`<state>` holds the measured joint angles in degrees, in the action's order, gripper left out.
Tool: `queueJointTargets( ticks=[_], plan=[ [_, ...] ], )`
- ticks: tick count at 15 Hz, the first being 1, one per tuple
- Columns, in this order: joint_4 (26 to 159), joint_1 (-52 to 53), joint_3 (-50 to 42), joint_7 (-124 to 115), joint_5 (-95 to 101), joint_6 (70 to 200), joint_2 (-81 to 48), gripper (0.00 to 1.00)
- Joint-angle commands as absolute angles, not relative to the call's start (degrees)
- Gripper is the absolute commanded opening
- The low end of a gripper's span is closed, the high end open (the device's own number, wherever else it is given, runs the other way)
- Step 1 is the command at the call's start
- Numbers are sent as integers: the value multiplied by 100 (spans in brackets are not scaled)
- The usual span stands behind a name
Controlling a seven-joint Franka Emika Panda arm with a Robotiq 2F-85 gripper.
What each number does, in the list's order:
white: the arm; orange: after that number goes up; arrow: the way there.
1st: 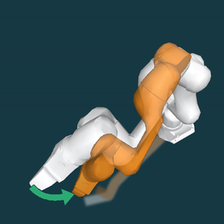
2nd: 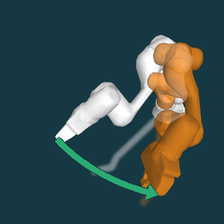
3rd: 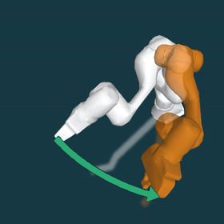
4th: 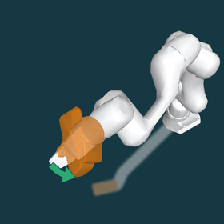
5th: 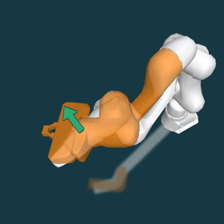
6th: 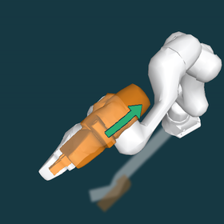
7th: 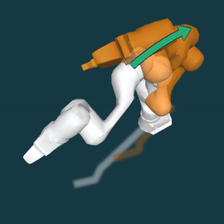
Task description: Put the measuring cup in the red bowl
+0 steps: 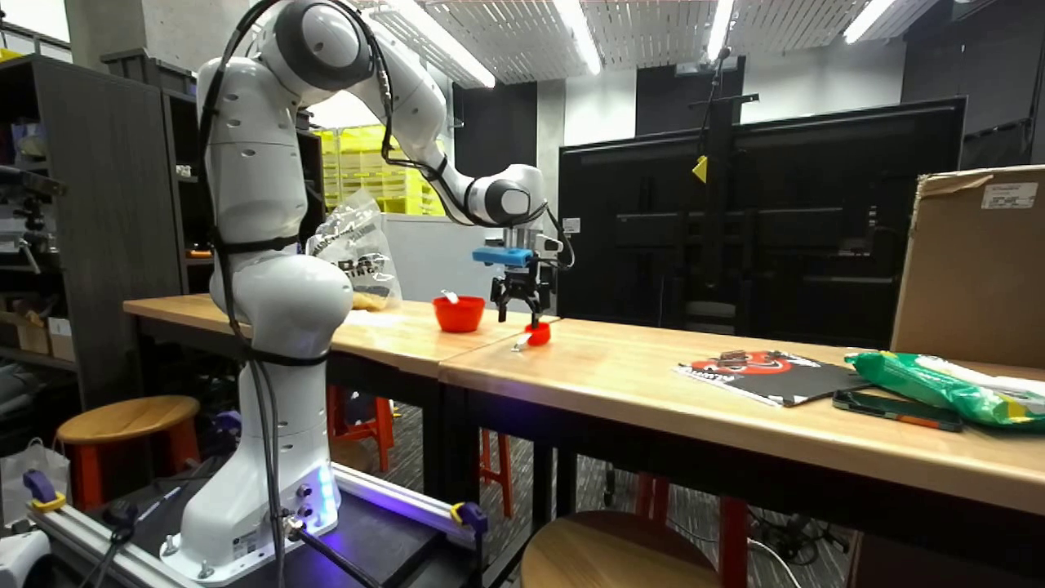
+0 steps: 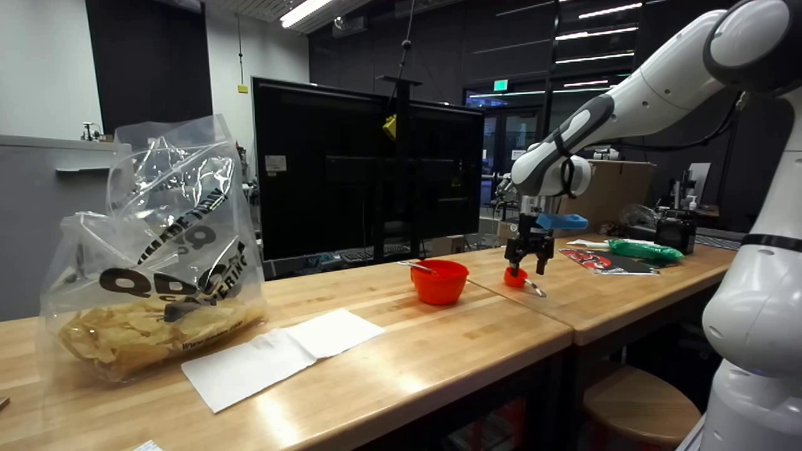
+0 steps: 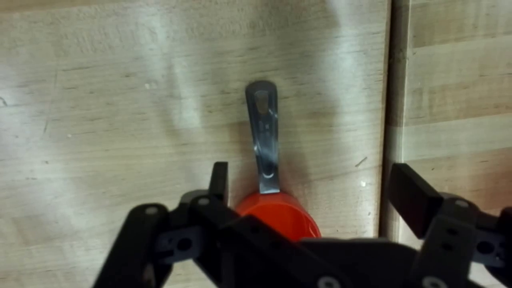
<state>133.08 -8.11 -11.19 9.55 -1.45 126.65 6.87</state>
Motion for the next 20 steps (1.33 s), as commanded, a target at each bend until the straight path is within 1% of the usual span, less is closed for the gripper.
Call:
queueJointTargets(
  ticks=[1,6,10,20],
  plan=[
    [13443,-938,-1170,1010,-107,12616,719,100],
    [13893,-1159,-1345,1138,-59,12820,781,100],
    [14426,-1340,-1517,1422,60,13335,785,100],
    [14890,-1363,-1529,1450,450,14260,1020,100]
  ],
)
